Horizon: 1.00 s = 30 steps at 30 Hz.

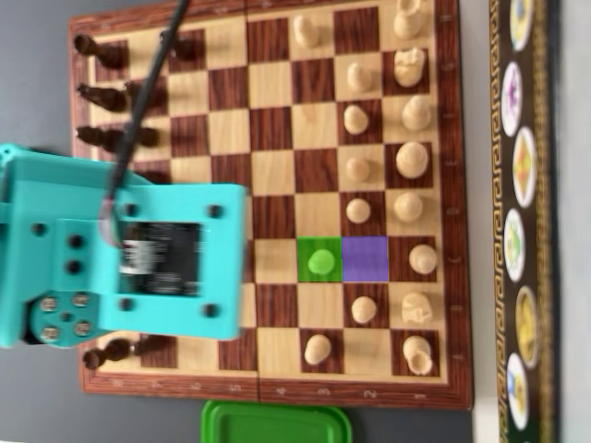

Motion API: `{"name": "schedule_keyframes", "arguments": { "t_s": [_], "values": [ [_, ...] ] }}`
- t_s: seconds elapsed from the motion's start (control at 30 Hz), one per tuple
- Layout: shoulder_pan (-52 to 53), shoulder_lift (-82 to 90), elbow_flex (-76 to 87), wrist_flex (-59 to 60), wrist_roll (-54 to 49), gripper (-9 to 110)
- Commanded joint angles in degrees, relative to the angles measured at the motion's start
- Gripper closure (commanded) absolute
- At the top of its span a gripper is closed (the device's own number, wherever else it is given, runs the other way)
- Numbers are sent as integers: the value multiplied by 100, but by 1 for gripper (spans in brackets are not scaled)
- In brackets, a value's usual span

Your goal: Play chess

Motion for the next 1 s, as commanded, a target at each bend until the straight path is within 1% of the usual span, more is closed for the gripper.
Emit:
{"name": "schedule_keyframes", "arguments": {
  "t_s": [0.0,0.27,0.37,0.6,0.7,0.97],
  "values": [
    [-9,844,431,-554,-18,102],
    [-132,2206,1573,-1890,44,102],
    [-220,2681,2039,-2698,62,102],
    [-501,3604,3331,-4878,562,102],
    [-606,3981,3797,-5722,510,102],
    [-668,4975,4702,-7242,501,102]
  ]
}}
